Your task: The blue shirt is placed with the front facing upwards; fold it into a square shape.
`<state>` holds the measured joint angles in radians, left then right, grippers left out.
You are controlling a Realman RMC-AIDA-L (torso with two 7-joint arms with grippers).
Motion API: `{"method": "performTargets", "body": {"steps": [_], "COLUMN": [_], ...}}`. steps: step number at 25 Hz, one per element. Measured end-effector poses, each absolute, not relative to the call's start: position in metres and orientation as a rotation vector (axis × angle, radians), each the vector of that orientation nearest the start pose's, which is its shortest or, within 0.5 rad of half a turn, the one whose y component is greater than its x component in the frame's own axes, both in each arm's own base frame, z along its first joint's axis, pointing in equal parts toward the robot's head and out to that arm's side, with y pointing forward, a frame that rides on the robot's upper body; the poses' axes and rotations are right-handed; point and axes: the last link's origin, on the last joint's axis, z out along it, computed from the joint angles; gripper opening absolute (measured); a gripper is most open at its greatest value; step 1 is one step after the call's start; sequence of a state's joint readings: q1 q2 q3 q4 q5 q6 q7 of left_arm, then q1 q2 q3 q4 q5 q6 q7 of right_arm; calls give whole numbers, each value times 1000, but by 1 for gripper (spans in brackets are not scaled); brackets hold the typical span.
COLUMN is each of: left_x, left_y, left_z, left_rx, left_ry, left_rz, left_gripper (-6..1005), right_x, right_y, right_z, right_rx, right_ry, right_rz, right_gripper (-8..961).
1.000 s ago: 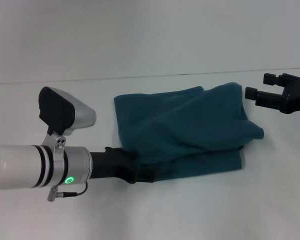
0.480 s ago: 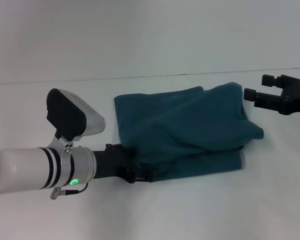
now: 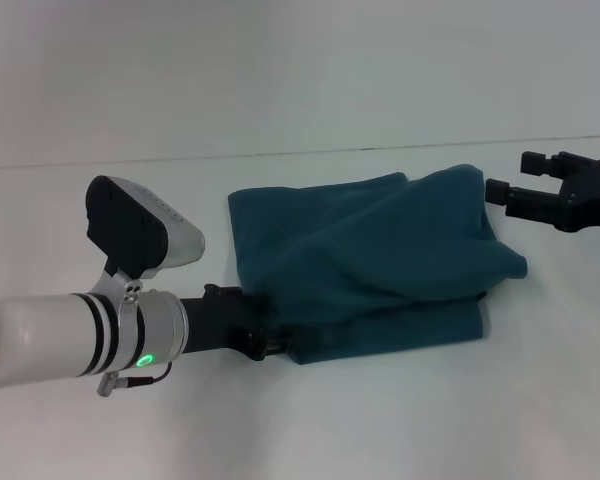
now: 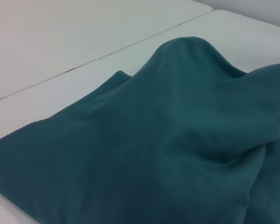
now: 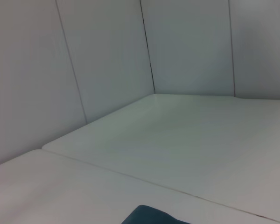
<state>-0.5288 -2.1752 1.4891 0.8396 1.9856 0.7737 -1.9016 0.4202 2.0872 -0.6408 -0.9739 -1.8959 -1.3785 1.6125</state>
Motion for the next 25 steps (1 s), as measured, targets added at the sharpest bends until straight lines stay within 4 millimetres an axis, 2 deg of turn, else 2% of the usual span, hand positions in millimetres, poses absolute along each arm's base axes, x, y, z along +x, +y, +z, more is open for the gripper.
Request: {"method": "performTargets", "body": {"steps": [7, 19, 21, 25], "left_x": [-211, -213, -216, -229], "left_y": [364, 362, 361, 361], "left_z": [-104, -105, -104, -96], "left_rx": [-2618, -2638, -2632, -2591], "left_ry": [-674, -579, -561, -555], "left_rz": [-166, -135, -131, -131], "left_gripper": [642, 199, 61, 54], "right_x": [278, 279, 279, 280], "right_y": [355, 355, 354, 354], "right_z": [78, 79, 80, 82], "right_rx": [-2307, -2299, -2292, -2278], "right_ry": [720, 733, 737, 740], "right_rz": [663, 672, 682, 696], "right_gripper": [825, 825, 826, 826]}}
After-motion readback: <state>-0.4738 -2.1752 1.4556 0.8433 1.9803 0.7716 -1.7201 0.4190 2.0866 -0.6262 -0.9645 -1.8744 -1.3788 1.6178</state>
